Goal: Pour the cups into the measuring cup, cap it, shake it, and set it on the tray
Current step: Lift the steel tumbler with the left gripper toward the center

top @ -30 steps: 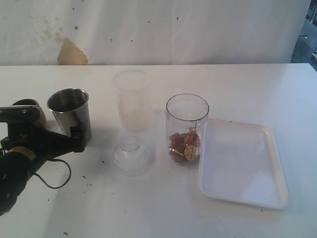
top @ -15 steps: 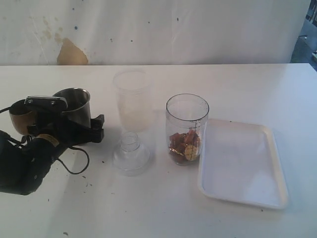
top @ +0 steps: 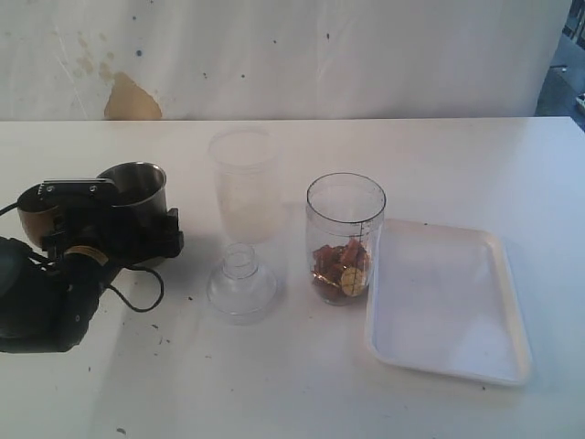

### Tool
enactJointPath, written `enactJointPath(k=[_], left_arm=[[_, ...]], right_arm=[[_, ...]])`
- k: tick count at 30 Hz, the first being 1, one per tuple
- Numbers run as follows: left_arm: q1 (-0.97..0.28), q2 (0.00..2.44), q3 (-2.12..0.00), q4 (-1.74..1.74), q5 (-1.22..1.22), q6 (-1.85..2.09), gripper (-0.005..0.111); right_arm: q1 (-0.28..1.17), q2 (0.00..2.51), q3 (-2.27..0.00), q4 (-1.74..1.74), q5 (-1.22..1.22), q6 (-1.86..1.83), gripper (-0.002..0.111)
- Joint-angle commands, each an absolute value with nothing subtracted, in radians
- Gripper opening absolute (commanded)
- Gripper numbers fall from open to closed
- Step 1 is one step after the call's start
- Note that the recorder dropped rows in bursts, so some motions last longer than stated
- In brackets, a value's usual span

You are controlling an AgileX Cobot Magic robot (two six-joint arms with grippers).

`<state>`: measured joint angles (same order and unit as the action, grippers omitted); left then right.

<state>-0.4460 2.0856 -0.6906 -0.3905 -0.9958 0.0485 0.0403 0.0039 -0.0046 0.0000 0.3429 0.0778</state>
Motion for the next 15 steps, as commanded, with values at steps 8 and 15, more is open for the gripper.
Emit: enactJointPath(k=[8,15], left_arm=[[-0.441,2.085,-0.694,-0.402,-1.027,0.052,0.105],[-0.441,2.085,-0.694,-0.355,-1.027,0.052,0.105]], right_arm=[[0.038,0.0,0.0,0.0,0.342,0.083,0.0],[0.038,0.0,0.0,0.0,0.342,0.083,0.0]])
